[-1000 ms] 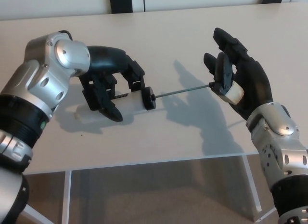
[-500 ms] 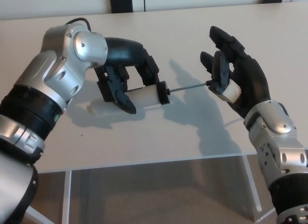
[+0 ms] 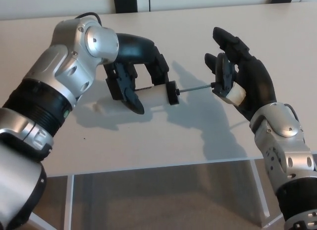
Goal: The robot walks towards a desk on which an air pump is kept in the middle. It lifts it up and holds it with its left hand and uses its right hand to compress it by pushing its handle inwards.
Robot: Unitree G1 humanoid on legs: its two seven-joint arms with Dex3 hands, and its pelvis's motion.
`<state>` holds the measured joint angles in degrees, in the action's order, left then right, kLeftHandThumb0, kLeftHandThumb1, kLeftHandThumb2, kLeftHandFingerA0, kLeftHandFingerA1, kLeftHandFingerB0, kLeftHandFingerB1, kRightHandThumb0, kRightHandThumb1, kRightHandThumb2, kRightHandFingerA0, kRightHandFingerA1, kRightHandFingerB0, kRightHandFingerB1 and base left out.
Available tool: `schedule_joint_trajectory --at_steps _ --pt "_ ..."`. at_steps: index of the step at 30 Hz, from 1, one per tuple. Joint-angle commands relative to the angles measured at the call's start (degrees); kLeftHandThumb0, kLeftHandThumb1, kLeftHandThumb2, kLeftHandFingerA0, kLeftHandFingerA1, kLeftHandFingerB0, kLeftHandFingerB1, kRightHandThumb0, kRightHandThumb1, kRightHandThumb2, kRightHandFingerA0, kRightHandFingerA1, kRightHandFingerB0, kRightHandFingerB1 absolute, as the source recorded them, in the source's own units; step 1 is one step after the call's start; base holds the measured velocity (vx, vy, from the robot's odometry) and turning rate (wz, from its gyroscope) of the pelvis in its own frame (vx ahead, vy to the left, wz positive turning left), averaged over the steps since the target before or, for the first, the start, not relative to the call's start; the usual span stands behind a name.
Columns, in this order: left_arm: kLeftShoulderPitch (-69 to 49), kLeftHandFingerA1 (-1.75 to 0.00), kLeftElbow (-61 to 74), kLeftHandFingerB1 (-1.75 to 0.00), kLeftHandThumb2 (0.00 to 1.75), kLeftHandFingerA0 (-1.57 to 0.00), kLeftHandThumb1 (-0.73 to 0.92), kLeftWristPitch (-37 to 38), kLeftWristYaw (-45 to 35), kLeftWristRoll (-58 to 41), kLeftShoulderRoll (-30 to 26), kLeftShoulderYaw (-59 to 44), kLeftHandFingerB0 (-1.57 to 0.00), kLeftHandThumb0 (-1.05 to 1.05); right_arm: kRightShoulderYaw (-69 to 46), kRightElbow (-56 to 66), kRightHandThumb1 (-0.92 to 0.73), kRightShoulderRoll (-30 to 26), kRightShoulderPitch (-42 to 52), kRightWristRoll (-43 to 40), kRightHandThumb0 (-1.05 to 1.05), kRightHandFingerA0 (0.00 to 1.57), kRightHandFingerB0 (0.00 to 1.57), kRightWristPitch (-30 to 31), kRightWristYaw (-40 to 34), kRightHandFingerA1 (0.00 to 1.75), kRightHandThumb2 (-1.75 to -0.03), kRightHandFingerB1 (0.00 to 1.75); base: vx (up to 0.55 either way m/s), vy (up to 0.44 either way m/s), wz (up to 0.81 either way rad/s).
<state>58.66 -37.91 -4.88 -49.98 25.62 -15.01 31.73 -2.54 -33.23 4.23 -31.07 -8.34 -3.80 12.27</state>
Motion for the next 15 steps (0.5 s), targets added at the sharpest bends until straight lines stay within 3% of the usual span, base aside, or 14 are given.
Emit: schedule_joint_trajectory --at_steps 1,2,3,8,9,10,11,13,14,15 --pt "1.29 -0.85 -0.6 -0.58 0.62 -1.03 0.77 2.11 0.85 1.79 0.12 1.0 -0.79 -0.34 -0.46 -0.28 -0.92 -0.43 -0.93 0.84 -0.77 0.12 0.09 -1.84 -1.73 0.27 -0.71 0.22 0.0 0.0 0.0" --pt "1.45 -0.85 -0.68 -0.58 0.62 -1.03 0.77 2.34 1.1 2.0 0.14 1.12 -0.79 -0.34 -0.55 -0.39 -0.92 -0.41 -1.04 0.88 -0.77 0.12 0.09 -2.03 -1.9 0.27 -0.71 0.22 0.0 0.0 0.0" --pt "1.73 -0.66 -0.77 -0.5 0.6 -0.89 0.68 1.68 1.28 2.12 0.5 1.1 -0.76 -0.33 -0.75 -0.4 -0.92 -0.47 -1.11 0.83 -0.77 0.12 0.09 -2.25 -2.02 0.27 -0.7 0.22 0.0 0.0 0.0" --pt "2.56 -0.77 -1.33 -0.48 0.61 -0.96 0.72 0.15 1.37 3.09 1.27 1.71 -0.75 -0.37 -1.22 -0.55 -0.92 -0.59 -1.27 0.6 -0.76 0.12 0.09 -2.59 -2.0 0.27 -0.7 0.22 0.0 0.0 0.0" --pt "2.73 -0.8 -1.44 -0.62 0.62 -0.98 0.76 0.28 1.23 3.19 1.3 1.82 -0.78 -0.37 -1.25 -0.57 -0.92 -0.61 -1.31 0.76 -0.74 0.13 0.09 -2.71 -2.2 0.28 -0.71 0.22 0.0 0.0 0.0" --pt "2.81 -0.8 -1.51 -0.62 0.62 -0.98 0.76 0.42 1.12 3.2 1.31 1.83 -0.78 -0.37 -1.26 -0.58 -0.92 -0.63 -1.34 0.91 -0.74 0.13 0.09 -2.8 -2.36 0.28 -0.71 0.22 0.0 0.0 0.0" --pt "2.96 -0.85 -1.52 -0.44 0.63 -1.02 0.76 -1.01 1.03 3.38 1.68 1.79 -0.65 -0.38 -1.15 -0.67 -0.92 -0.71 -1.39 1.2 -0.76 0.12 0.08 -3.03 -2.45 0.27 -0.71 0.22 0.0 0.0 0.0" --pt "3.1 -0.85 -1.55 -0.44 0.63 -1.02 0.76 -2.84 0.95 3.66 2.16 1.67 -0.65 -0.38 -1.03 -0.81 -0.92 -0.81 -1.44 1.52 -0.76 0.12 0.08 -3.3 -2.49 0.27 -0.71 0.22 0.0 0.0 0.0" --pt "3.31 -0.84 -1.68 -0.43 0.62 -0.92 0.75 -4.28 0.6 3.44 2.66 1.32 -0.64 -0.34 -0.91 -0.84 -0.77 -0.87 -1.55 1.89 -0.83 0.11 0.04 -3.41 -2.81 0.32 -0.89 0.21 0.0 0.0 0.0" --pt "3.45 -0.84 -1.78 -0.43 0.62 -0.92 0.75 -5.09 0.33 3.25 2.97 1.06 -0.64 -0.34 -0.84 -0.85 -0.77 -0.89 -1.63 2.14 -0.83 0.11 0.04 -3.47 -3.05 0.32 -0.89 0.21 0.0 0.0 0.0"
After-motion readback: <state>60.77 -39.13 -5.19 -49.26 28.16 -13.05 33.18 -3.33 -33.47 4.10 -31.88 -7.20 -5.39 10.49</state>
